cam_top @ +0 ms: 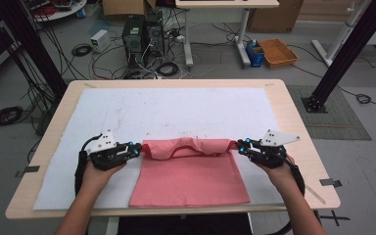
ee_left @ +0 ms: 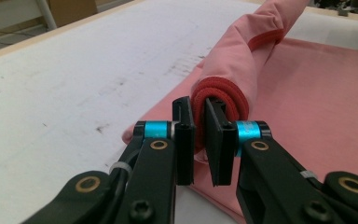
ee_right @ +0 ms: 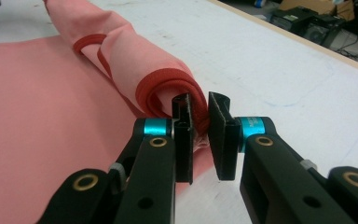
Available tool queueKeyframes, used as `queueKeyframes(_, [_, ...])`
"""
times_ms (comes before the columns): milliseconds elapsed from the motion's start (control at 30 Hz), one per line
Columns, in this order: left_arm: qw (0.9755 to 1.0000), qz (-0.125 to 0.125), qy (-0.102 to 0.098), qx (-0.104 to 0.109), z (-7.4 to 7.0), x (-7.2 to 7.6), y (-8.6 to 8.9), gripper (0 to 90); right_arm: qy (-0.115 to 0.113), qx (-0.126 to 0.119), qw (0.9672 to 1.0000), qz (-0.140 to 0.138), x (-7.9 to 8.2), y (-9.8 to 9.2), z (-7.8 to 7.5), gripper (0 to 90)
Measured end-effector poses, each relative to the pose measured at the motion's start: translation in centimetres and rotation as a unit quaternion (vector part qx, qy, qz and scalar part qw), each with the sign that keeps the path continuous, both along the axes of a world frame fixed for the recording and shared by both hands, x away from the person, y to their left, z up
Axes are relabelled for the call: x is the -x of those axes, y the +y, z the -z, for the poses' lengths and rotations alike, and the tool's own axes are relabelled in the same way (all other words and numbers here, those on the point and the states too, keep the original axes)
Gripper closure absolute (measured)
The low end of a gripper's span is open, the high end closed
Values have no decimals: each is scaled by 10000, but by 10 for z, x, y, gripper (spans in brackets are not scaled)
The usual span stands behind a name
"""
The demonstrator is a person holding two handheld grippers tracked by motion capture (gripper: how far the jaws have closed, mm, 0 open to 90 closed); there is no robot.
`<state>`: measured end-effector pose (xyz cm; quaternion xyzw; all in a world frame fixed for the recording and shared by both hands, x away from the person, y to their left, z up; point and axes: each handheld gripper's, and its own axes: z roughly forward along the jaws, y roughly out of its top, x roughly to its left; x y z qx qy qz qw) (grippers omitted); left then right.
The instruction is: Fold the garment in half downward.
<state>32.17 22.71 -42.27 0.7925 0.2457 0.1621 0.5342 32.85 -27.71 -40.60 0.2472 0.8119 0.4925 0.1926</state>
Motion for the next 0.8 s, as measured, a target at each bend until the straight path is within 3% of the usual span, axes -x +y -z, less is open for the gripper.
queueKeyframes(267, [9998,75,198,-3,14,20,4,792,63,186,9997,-158,29,-1,17,786])
queueKeyframes(400, [9995,-162,268,56,14,23,10,632,221,238,9993,-172,39,-3,25,691])
queueKeyframes(533, [9986,-338,312,257,8,23,17,529,336,60,9994,-97,45,-11,24,571])
queueKeyframes(633, [9979,-394,362,368,7,24,18,492,366,-146,9992,25,47,-18,19,542])
queueKeyframes(700, [9978,-377,419,352,8,24,16,474,384,-298,9988,62,49,-22,15,542])
queueKeyframes(800, [9981,-298,507,204,12,24,9,454,423,-296,9986,111,50,-22,16,542])
